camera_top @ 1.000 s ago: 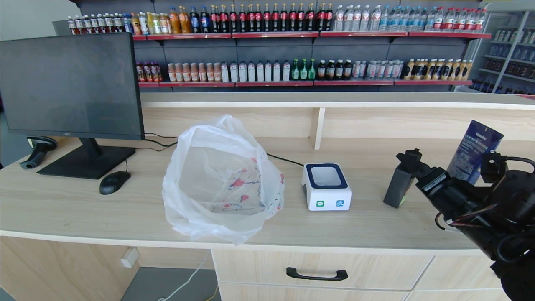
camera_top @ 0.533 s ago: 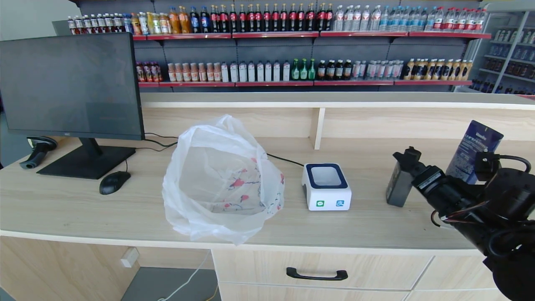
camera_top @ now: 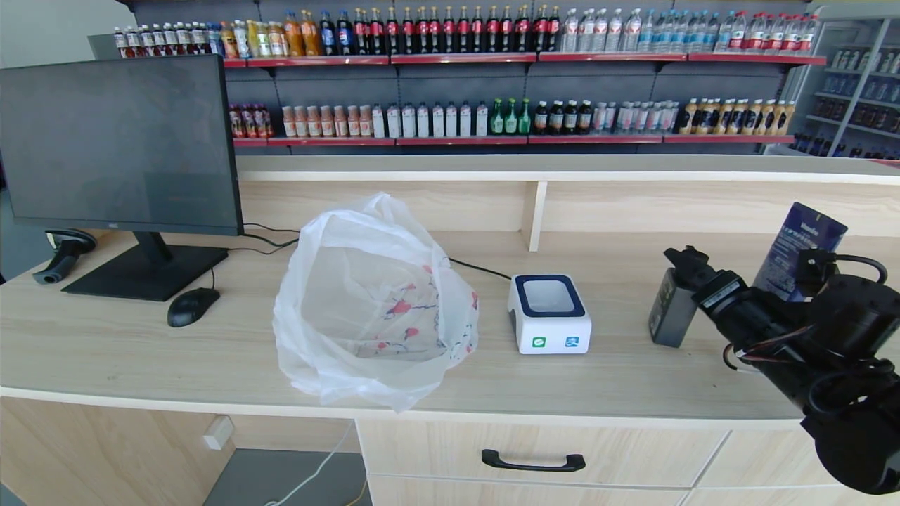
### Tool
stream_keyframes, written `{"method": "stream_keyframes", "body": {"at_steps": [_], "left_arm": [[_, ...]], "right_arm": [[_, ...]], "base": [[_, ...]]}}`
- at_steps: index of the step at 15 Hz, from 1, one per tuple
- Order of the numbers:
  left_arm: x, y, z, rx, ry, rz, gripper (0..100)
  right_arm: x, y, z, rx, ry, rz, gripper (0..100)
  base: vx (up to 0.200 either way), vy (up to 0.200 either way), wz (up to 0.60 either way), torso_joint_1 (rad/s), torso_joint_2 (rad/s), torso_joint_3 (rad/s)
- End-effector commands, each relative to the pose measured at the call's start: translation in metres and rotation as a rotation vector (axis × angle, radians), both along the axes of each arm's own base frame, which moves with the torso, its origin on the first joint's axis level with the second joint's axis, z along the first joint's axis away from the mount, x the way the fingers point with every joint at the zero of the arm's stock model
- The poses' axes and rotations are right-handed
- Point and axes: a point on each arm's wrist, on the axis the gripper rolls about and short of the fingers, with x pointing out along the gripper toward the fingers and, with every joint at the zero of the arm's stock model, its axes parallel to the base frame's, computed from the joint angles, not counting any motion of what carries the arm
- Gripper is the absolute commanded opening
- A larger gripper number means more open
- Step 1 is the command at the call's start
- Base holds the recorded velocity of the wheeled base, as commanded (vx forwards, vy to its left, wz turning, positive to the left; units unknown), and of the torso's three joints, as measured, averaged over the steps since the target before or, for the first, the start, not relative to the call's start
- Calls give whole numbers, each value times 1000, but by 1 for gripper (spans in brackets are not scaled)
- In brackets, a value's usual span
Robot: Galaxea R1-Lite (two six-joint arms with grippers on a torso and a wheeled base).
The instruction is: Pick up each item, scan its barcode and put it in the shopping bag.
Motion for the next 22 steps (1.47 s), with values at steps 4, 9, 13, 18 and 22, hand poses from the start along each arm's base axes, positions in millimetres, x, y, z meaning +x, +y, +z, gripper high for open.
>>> {"method": "stream_keyframes", "body": {"at_steps": [4, 9, 13, 18, 22], "left_arm": [[0, 0, 0, 0, 0, 1, 100], [0, 0, 0, 0, 0, 1, 100], [0, 0, 0, 0, 0, 1, 100], [0, 0, 0, 0, 0, 1, 100], [0, 0, 0, 0, 0, 1, 100]], "right_arm": [[0, 5, 0, 0, -3, 18, 100], [-3, 11, 1, 0, 0, 39, 100], [-4, 11, 2, 0, -4, 38, 100], [-8, 9, -2, -44, 12, 29, 100], [-19, 8, -12, -164, 56, 26, 100]], "base": [[0, 0, 0, 0, 0, 0], [0, 0, 0, 0, 0, 0], [0, 0, 0, 0, 0, 0], [0, 0, 0, 0, 0, 0], [0, 0, 0, 0, 0, 0]]}}
